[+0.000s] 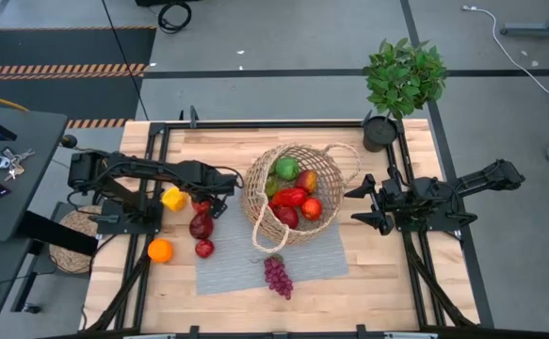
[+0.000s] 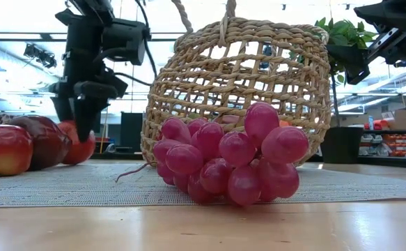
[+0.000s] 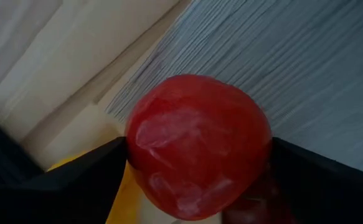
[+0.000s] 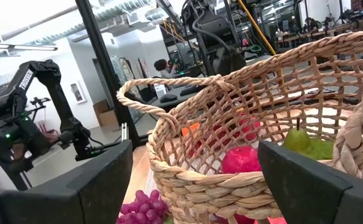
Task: Build produce basket
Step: Put the red apple into the brown basket
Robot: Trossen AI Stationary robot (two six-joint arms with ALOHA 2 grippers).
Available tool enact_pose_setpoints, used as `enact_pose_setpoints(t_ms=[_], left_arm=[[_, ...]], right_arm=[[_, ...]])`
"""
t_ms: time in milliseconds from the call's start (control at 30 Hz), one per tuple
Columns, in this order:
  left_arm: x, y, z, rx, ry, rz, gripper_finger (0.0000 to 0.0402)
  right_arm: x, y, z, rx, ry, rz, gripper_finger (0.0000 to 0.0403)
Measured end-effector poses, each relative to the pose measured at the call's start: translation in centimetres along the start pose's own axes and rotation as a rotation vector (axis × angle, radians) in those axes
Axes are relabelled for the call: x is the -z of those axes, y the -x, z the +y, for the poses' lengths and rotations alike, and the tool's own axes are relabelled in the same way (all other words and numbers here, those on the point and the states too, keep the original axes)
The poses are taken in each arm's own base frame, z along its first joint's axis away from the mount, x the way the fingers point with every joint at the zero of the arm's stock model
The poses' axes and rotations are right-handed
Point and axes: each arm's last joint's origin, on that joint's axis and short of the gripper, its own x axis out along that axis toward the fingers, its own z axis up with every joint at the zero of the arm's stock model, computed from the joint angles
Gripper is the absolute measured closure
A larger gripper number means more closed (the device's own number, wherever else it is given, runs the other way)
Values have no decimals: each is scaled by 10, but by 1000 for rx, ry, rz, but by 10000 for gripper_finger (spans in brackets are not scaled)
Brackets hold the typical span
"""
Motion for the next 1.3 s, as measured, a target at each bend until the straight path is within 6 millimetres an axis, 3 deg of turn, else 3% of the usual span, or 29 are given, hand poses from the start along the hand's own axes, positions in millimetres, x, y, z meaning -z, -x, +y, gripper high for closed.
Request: enact_pose_setpoints(t_ms=[233, 500, 667, 833, 1033, 1300], left_arm=[[-1, 2, -1, 7, -8, -8, 69], [-3, 5, -2, 16, -38, -24, 71], [-13, 24, -7, 56, -62, -75, 71], [-26, 60, -10, 102, -86, -147, 71], [-41, 122, -11, 197, -82, -286, 71], [-41, 200, -5, 338, -110, -470, 71]], right_arm=[[0, 0, 0, 0, 0, 0, 55], [0, 0, 0, 0, 0, 0, 55], [0, 0, 0, 0, 0, 0, 55], [0, 0, 0, 0, 0, 0, 55], [0, 0, 0, 0, 0, 0, 55], [0, 0, 0, 0, 0, 0, 55]])
